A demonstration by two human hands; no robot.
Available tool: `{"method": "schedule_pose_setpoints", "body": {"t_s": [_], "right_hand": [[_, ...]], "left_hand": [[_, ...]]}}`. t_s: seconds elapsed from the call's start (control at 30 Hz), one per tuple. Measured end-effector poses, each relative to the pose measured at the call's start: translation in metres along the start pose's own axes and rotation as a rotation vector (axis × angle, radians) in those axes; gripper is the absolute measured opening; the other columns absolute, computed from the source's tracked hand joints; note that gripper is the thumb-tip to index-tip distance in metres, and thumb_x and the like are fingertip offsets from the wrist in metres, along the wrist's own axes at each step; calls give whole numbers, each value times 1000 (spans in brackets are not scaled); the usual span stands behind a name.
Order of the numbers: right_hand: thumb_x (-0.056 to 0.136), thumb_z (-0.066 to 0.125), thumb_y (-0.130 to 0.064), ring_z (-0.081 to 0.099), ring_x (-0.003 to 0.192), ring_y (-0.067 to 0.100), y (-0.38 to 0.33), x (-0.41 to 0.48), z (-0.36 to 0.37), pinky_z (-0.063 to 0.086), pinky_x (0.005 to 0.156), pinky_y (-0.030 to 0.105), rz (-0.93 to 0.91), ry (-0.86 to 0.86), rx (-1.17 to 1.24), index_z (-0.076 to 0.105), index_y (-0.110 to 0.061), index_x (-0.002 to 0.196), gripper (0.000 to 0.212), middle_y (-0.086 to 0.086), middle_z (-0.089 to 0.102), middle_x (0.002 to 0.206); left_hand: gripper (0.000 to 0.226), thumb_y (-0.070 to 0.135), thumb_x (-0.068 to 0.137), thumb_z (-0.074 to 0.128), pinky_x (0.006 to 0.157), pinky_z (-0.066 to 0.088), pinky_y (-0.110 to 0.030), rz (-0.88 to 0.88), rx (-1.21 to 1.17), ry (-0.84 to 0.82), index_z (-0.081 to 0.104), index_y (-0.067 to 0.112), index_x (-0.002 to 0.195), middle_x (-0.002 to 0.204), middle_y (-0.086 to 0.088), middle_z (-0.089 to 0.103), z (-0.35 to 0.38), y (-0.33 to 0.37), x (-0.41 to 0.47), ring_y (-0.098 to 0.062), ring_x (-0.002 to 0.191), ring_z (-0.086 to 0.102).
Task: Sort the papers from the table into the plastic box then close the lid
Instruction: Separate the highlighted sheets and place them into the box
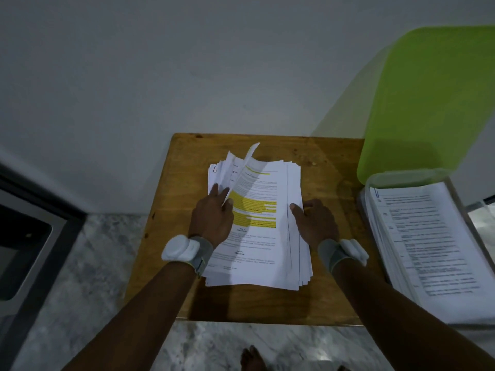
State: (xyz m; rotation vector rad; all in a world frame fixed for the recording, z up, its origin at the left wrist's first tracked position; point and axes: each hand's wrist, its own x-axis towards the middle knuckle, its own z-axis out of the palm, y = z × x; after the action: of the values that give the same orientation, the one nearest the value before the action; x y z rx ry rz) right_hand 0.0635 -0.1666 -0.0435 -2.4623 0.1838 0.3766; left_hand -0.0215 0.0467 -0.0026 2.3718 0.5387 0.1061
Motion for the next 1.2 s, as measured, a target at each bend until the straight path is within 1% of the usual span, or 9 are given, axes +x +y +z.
{"method": "schedule_pose_setpoints", "body": {"t_s": [0.07, 0.17, 0.3, 0.43, 0.63, 0.8, 0.9, 1.07, 1.2], "right_hand": [[80, 55, -69, 63, 101, 29, -1, 0, 0, 48, 84, 35, -12, -8, -1, 55, -22, 114, 58, 6, 65, 115], [74, 68, -63, 64, 102, 29, 1, -1, 2, 51, 82, 37, -31, -32, 17, 53, -20, 120, 64, 5, 64, 116], [81, 76, -33, 63, 92, 22, 7, 3, -5, 45, 73, 28, -49, -65, 194, 59, -16, 115, 41, 6, 70, 117], [88, 69, -14, 66, 106, 31, 11, 0, -15, 50, 84, 30, -116, -2, 208, 63, -14, 118, 31, 9, 69, 121], [87, 58, -13, 63, 83, 21, 21, 3, -58, 46, 71, 20, -157, 50, 299, 68, -28, 98, 22, -6, 68, 93], [82, 59, -11, 65, 98, 31, 27, 7, -126, 46, 86, 28, -173, 148, 410, 73, -21, 100, 25, 3, 74, 101], [80, 60, -9, 67, 92, 29, 36, 6, -187, 50, 82, 30, -231, 181, 474, 74, -20, 96, 24, 0, 72, 89], [78, 61, -10, 69, 86, 28, 69, 15, -290, 57, 83, 38, -299, 271, 517, 74, -19, 92, 22, 3, 75, 87], [77, 62, -11, 66, 75, 21, 98, 18, -350, 53, 75, 28, -323, 319, 539, 70, -28, 81, 19, -5, 70, 76]], "left_hand": [[40, 20, 99, 50, 106, 40, -36, -11, -72, 91, 53, 5, 136, 146, -18, 47, -1, 4, -1, -34, 129, 50], [31, 20, 99, 48, 86, 51, -34, 4, -80, 202, 65, 5, 121, 117, -18, 69, -11, 8, 0, -37, 104, 65], [29, 18, 100, 45, 79, 51, -39, 18, -8, 331, 68, 4, 112, 106, -22, 71, -30, 18, 4, -44, 95, 63], [23, 16, 98, 47, 68, 42, -31, 13, 11, 440, 66, 8, 108, 96, -20, 71, -44, 25, 0, -43, 82, 63], [25, 18, 98, 44, 76, 47, -34, -2, 16, 484, 64, 12, 114, 100, -15, 72, -54, 60, -20, -39, 87, 65], [23, 17, 98, 43, 78, 47, -37, 25, 43, 507, 61, 12, 112, 101, -16, 71, -53, 115, -48, -42, 88, 62], [24, 15, 99, 44, 74, 40, -30, 63, 26, 551, 63, 9, 112, 101, -18, 69, -48, 162, -63, -41, 90, 62], [24, 14, 98, 44, 78, 49, -39, 64, -18, 599, 62, 6, 112, 103, -22, 69, -25, 234, -80, -44, 93, 61], [20, 12, 97, 45, 71, 43, -32, 104, -75, 594, 62, 3, 104, 97, -21, 70, -1, 277, -88, -41, 86, 63]]}}
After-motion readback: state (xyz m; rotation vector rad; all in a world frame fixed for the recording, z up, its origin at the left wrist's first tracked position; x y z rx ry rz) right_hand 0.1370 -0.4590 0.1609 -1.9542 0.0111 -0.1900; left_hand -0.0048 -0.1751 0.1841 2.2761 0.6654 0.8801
